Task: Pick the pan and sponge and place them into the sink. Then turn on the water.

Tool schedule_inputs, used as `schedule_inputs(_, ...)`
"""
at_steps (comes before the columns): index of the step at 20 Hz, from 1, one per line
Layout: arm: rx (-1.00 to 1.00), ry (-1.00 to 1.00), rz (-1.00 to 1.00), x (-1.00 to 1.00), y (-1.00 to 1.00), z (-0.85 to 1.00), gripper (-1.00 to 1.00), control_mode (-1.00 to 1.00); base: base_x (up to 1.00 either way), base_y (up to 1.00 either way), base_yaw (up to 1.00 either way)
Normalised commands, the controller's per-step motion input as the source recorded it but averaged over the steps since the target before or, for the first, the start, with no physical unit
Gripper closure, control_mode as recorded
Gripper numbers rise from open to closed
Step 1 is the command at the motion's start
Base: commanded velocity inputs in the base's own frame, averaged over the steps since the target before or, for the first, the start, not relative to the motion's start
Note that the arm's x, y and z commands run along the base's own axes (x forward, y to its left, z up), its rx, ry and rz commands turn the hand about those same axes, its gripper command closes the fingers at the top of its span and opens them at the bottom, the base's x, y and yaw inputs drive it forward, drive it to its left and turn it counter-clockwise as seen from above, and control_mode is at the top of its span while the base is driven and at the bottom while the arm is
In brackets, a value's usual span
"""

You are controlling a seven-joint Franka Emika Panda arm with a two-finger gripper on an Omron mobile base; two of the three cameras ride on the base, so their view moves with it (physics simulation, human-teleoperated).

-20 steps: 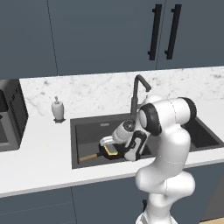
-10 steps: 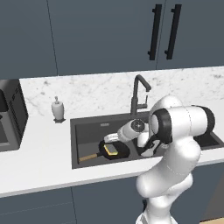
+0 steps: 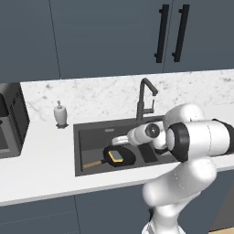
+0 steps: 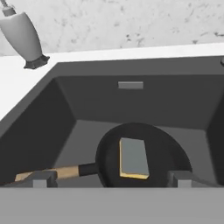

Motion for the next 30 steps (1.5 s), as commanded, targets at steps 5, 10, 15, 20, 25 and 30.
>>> schedule_inputs(5, 0.0, 0.0, 0.0, -0.01, 0.0, 0.76, -1.0, -1.0, 0.0, 0.0, 0.0)
schedule_inputs(10, 0.0, -0.01, 0.0, -0.03, 0.0, 0.66, -1.0, -1.0, 0.0, 0.0, 0.0)
schedule_inputs(15, 0.0, -0.09, 0.0, -0.1, -0.1, 0.39, -1.0, -1.0, 0.0, 0.0, 0.0)
schedule_inputs(20, 0.0, -0.18, 0.0, -0.09, -0.46, 0.09, -1.0, -1.0, 0.0, 0.0, 0.0)
schedule_inputs(25, 0.01, -0.17, 0.01, -0.01, -0.64, 0.07, -1.0, -1.0, 0.0, 0.0, 0.0)
schedule_inputs(30, 0.04, -0.15, 0.02, 0.0, -0.72, 0.07, -1.0, -1.0, 0.0, 0.0, 0.0)
